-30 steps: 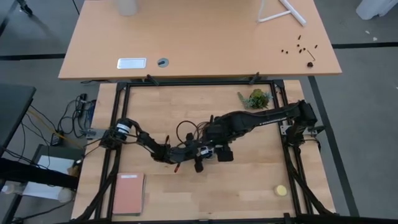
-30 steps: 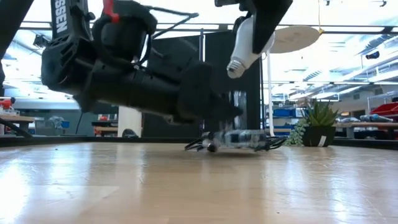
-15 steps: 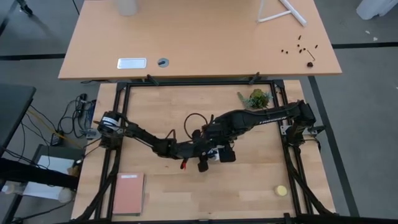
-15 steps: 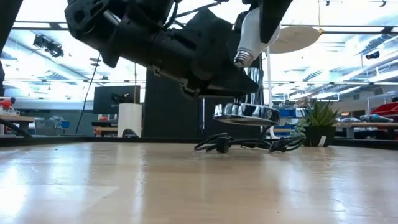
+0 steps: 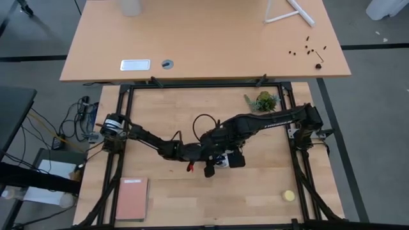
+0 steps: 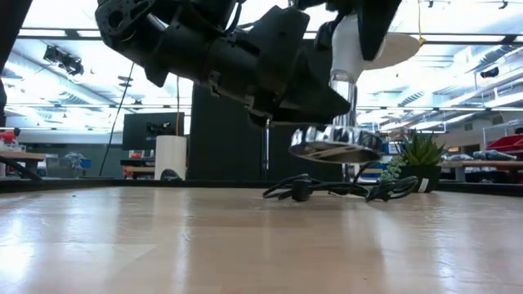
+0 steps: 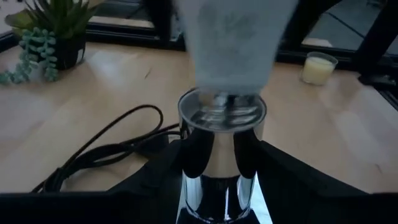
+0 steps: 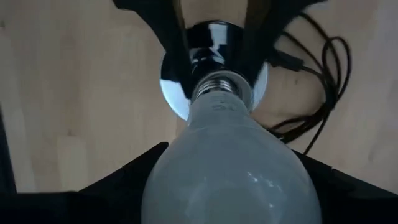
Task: Screw lightbulb
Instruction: Insert the lightbulb into the silver lamp
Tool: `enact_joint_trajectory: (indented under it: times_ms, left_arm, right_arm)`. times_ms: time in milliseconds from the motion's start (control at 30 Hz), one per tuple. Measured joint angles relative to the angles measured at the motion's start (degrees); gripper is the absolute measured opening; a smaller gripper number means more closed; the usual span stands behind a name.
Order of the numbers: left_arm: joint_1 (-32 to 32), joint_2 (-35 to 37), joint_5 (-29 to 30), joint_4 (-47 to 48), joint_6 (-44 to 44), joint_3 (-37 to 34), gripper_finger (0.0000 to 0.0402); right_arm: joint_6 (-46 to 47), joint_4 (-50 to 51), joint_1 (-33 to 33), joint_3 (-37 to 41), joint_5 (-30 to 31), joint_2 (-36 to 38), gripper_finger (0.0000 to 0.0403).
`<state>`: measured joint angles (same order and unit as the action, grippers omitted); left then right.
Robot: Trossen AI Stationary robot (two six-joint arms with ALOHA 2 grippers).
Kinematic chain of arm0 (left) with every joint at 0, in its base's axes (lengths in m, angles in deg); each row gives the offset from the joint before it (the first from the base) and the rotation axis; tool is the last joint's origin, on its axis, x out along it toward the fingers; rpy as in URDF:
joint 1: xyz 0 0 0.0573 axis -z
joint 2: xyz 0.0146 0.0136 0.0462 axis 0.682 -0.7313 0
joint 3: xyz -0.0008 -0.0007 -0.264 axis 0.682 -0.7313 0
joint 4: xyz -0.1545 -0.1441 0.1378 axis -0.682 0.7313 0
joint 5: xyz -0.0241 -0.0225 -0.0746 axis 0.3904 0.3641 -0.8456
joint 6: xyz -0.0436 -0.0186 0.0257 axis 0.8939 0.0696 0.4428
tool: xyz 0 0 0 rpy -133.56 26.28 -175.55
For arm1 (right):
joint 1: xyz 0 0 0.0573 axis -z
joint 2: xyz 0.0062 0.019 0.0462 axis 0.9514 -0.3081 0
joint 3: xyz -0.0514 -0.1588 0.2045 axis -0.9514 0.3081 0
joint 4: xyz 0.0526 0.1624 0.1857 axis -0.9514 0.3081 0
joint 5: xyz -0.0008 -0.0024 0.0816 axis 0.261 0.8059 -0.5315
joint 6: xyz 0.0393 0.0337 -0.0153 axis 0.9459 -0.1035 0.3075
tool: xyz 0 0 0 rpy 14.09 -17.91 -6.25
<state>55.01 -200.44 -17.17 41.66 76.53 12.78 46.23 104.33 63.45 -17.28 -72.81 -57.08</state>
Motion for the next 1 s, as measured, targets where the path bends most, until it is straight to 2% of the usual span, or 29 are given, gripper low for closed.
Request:
enact_joint_trajectory:
  times_ms: [200,600,1000]
  left_arm:
    - [0.04,-0.22,-0.70,3.53,-1.22,1.22,0.0184]
    - [0.04,-0.22,-0.58,5.92,-1.48,1.39,0.0184]
    - [0.69,-0.17,1.38,5.08,-3.30,1.50,0.0184]
  right_arm:
    - [-1.95,-0.72,-0.06,0.01,-0.50,-2.49,0.0274]
    - [-4.55,-7.65,-1.20,0.21,1.01,-2.62,0.0274]
    - [-5.48,-5.53,-1.89,0.21,2.08,-2.30,0.0274]
